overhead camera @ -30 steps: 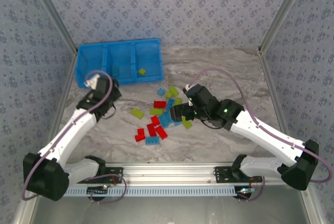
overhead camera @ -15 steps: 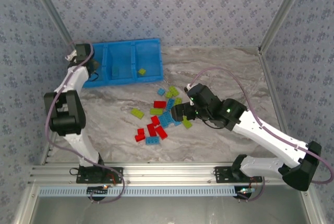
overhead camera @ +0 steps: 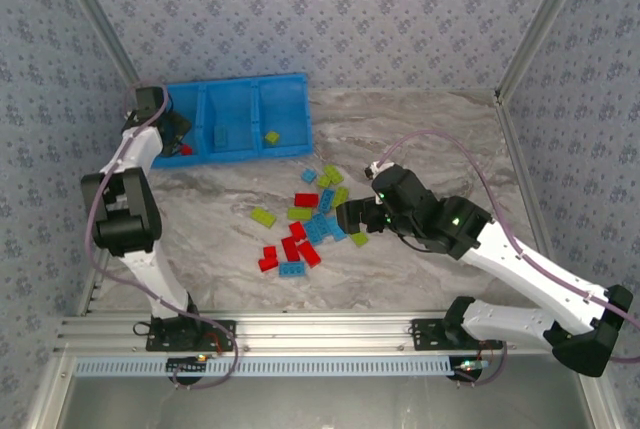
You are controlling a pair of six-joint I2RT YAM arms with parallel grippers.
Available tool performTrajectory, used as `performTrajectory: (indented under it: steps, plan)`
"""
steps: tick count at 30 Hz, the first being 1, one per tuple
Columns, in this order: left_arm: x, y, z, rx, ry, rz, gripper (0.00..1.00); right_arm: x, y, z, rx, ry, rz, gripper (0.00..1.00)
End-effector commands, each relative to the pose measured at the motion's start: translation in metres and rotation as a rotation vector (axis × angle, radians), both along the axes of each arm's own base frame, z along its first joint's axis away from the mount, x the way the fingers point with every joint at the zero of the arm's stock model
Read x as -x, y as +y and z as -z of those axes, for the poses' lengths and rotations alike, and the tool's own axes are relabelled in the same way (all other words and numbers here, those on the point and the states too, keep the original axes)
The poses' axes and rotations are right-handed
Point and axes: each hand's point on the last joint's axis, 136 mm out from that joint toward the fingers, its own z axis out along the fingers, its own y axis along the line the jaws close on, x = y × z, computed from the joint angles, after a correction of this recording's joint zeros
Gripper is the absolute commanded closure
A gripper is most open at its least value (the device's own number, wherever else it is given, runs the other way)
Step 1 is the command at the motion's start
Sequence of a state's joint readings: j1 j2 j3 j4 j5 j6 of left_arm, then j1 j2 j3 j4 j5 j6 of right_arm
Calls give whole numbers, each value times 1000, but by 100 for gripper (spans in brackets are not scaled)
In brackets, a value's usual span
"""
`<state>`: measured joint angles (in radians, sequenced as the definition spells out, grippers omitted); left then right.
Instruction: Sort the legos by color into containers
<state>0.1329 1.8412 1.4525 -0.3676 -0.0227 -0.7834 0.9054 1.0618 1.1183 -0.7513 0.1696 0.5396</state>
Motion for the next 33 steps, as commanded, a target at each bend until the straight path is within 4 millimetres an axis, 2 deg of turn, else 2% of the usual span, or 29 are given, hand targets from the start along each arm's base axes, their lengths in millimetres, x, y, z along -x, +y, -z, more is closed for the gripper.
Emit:
performTrajectory:
  steps: [1, 3, 5, 8, 11, 14, 17, 20, 22, 23, 26, 30, 33]
  plan:
    - [25, -33, -68, 14, -122, 70, 39, -6, -2, 14, 25, 19, 33, 0]
    - [48, -60, -92, -4, -173, 142, 39, -12, -1, 24, 44, 38, 34, 0]
    - [80, -94, -124, -66, -244, 245, 40, -21, -4, 38, 76, 64, 45, 0]
    - [126, -153, -151, -180, -314, 455, 40, -35, -8, 60, 110, 112, 62, 0]
    - [174, -206, -162, -244, -365, 723, 41, -50, -8, 82, 97, 172, 65, 0]
    - [226, -243, -158, -316, -369, 1035, 38, -62, -5, 103, 112, 204, 35, 5]
    - [271, -254, -143, -393, -352, 1281, 34, -68, -12, 129, 182, 239, 36, 12]
    - [300, -263, -130, -389, -401, 1435, 27, -64, -10, 155, 221, 305, 3, 17]
    - [312, -271, -128, -335, -473, 1490, 20, -57, -3, 167, 219, 342, -38, 20]
    - [316, -277, -130, -315, -526, 1513, 16, -52, 1, 173, 222, 357, -59, 20]
    - [326, -280, -124, -306, -541, 1578, 2, -39, 1, 188, 261, 376, -82, 25]
    - [326, -277, -108, -330, -494, 1592, 1, -26, -11, 211, 343, 402, -78, 29]
    - [327, -276, -105, -324, -471, 1593, 1, -19, -10, 221, 365, 413, -97, 31]
